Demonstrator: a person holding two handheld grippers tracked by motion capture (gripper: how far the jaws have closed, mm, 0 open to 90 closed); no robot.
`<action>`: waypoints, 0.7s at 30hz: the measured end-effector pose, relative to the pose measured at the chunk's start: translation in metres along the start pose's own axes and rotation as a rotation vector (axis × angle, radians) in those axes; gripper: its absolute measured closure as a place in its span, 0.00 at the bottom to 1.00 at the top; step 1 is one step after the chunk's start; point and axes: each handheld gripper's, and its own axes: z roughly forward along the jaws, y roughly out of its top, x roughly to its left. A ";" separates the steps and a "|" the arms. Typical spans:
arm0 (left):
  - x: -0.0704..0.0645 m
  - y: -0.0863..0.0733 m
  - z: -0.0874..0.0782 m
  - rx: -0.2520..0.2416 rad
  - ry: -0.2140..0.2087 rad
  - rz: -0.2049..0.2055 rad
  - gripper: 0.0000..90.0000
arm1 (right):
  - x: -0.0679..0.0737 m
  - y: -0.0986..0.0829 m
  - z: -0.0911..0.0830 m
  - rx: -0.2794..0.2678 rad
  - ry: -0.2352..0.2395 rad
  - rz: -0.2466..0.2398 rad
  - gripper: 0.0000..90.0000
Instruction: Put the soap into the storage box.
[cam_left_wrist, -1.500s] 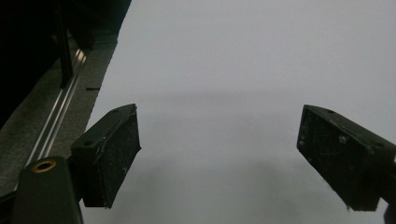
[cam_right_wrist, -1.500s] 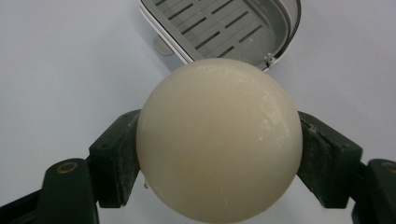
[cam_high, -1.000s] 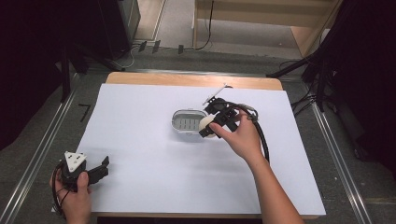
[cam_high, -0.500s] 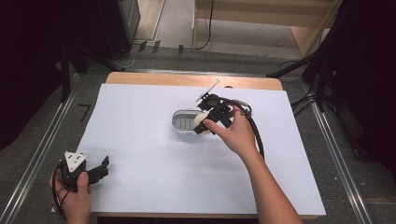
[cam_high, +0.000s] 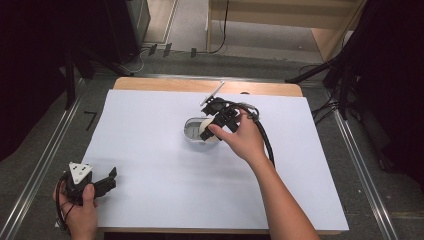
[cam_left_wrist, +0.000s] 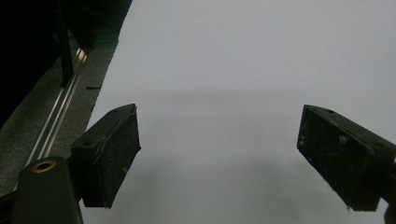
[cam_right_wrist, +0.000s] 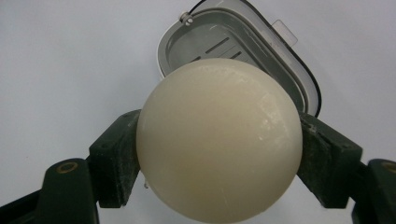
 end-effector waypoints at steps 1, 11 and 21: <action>0.000 0.000 0.000 -0.001 0.000 0.000 0.16 | 0.000 0.001 0.001 0.002 0.002 0.005 0.27; 0.000 0.000 0.000 0.003 0.003 0.001 0.16 | -0.001 0.013 0.003 0.011 -0.005 0.000 0.27; 0.000 0.000 0.000 0.003 0.003 0.001 0.16 | -0.005 0.020 0.012 0.022 -0.002 0.017 0.27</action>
